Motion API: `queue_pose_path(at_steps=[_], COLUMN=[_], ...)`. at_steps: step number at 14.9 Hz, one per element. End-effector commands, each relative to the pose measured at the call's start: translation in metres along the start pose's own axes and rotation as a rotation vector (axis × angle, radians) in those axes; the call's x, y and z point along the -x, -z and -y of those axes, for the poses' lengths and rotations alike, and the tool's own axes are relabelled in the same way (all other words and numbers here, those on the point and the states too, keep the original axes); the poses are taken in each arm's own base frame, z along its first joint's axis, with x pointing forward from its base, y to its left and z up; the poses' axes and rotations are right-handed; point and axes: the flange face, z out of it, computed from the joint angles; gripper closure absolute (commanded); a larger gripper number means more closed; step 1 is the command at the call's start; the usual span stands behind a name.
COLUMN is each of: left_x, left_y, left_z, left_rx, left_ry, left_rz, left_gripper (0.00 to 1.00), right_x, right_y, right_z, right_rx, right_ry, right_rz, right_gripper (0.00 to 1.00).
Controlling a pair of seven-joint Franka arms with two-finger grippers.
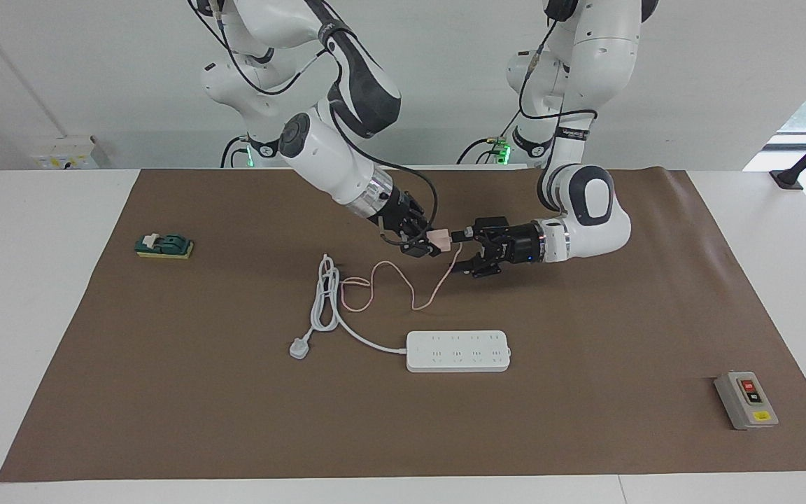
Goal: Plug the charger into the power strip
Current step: 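Pass the pink charger from the right gripper into the left gripper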
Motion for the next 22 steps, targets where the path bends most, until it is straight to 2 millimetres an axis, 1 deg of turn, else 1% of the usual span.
queue_pose_path(at_steps=[1, 6, 9, 11, 15, 16, 22], left_x=[0.008, 0.012, 0.021, 0.021, 0.019, 0.019, 0.019], left_y=[-0.001, 0.001, 0.001, 0.001, -0.005, -0.004, -0.006], left_z=[0.005, 0.007, 0.014, 0.012, 0.007, 0.007, 0.006], left_rx=[-0.006, 0.003, -0.003, -0.004, 0.001, 0.002, 0.003], left_ry=[-0.004, 0.005, 0.002, -0.001, -0.011, -0.011, -0.012], left_rz=[-0.007, -0.001, 0.002, 0.001, 0.009, 0.008, 0.009], left_gripper=[0.0, 0.0, 0.0, 0.0, 0.0, 0.0, 0.0], right_x=[-0.001, -0.001, -0.001, -0.002, -0.005, -0.007, -0.008], right_y=[0.003, 0.003, 0.002, 0.001, -0.002, -0.006, -0.006], right_z=[0.006, 0.006, 0.005, 0.005, 0.004, 0.004, 0.003], right_rx=[0.005, 0.005, 0.006, 0.008, 0.012, 0.016, 0.016], right_ry=[0.022, 0.024, 0.023, 0.024, 0.02, 0.025, 0.033], right_rz=[-0.002, -0.002, -0.001, -0.004, -0.006, -0.009, -0.011], right_gripper=[1.0, 1.0, 1.0, 1.0, 1.0, 1.0, 1.0])
